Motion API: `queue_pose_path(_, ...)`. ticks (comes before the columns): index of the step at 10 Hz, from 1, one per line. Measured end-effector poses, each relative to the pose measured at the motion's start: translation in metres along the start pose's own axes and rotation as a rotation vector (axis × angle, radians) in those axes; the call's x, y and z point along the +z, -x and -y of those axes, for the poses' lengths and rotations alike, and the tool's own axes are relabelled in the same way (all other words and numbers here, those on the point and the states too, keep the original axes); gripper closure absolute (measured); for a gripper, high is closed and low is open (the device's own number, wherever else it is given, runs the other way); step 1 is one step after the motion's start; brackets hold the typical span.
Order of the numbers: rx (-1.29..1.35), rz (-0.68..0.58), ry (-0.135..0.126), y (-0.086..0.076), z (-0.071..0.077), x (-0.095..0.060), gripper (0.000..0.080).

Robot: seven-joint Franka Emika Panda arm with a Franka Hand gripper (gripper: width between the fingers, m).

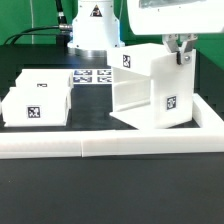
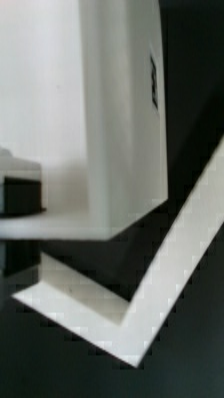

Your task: Assemble drawer

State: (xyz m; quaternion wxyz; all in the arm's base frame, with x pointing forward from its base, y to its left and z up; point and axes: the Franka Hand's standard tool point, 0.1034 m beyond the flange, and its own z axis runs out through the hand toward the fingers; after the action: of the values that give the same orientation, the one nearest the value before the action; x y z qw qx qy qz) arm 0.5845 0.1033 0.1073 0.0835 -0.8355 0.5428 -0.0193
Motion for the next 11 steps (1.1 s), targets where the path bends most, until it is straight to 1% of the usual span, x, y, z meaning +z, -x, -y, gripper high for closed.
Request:
queue_pose_path(1, 0.095, 0.007, 0.007, 0.001, -0.002, 0.001, 0.076)
queue_pose_path(3, 0.167, 0.019, 0.002, 0.005, -0.001, 0.001, 0.076)
queue_pose_path(5, 0.293, 0.037, -0.001, 0.009, 0.0, 0.002, 0.076)
queue_pose_path(6, 0.331, 0.044, -0.002, 0.011, 0.0, 0.002, 0.076)
queue_pose_path(7, 0.314, 0.047, -0.001, 0.011, 0.0, 0.003, 0.076)
queue_pose_path(8, 0.325, 0.05, 0.002, 0.008, 0.002, 0.005, 0.076)
queue_pose_path(10, 0.357, 0.062, 0.006, 0.0, 0.014, 0.008, 0.076)
queue_pose_path(11, 0.368, 0.065, 0.001, -0.005, 0.024, 0.01, 0.076)
